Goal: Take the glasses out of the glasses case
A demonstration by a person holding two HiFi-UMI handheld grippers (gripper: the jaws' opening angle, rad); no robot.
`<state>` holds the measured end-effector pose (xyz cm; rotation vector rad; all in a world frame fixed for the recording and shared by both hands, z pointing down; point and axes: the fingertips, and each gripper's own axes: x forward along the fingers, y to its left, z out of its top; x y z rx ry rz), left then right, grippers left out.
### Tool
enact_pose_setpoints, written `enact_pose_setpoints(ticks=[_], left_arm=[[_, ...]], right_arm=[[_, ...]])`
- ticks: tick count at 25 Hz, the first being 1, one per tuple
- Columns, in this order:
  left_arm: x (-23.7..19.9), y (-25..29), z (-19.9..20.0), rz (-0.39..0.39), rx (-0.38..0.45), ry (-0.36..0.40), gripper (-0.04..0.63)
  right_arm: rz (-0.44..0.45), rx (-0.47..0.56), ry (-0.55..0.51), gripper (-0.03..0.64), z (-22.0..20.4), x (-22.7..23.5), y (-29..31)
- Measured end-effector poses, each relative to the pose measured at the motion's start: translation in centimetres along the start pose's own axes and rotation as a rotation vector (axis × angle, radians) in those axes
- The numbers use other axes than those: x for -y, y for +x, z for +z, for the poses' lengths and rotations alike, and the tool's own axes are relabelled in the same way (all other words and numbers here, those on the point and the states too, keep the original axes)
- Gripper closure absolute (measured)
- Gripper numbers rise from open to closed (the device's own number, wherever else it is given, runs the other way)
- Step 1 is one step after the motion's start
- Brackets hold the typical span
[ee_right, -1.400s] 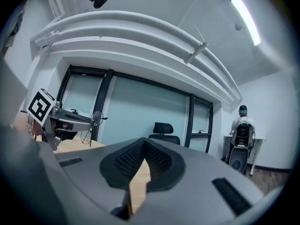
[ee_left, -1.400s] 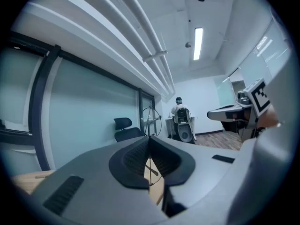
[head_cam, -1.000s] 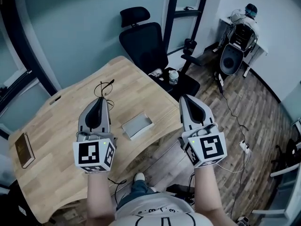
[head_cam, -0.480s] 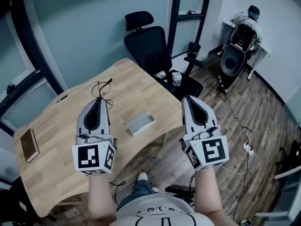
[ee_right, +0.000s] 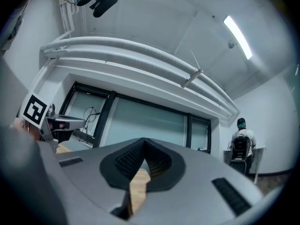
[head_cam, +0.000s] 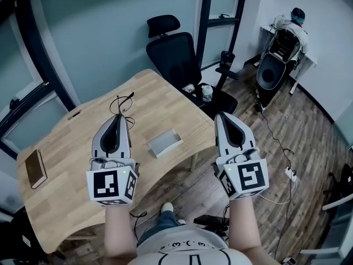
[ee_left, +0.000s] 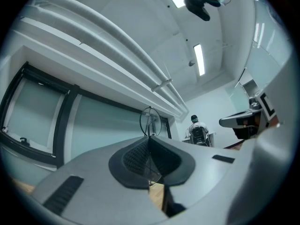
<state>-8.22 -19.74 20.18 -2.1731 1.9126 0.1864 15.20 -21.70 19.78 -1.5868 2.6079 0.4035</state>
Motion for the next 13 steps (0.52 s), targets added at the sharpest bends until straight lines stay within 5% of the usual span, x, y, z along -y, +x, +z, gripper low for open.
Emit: enact_pose_setpoints(ticks=[13], left_arm=[[0.05, -0.33, -0.32, -0.004, 0.002, -0.01, 0.574]], right_arm=[[-0.032, -0.012, 0.009, 0.607, -0.78, 0.08, -0.96]])
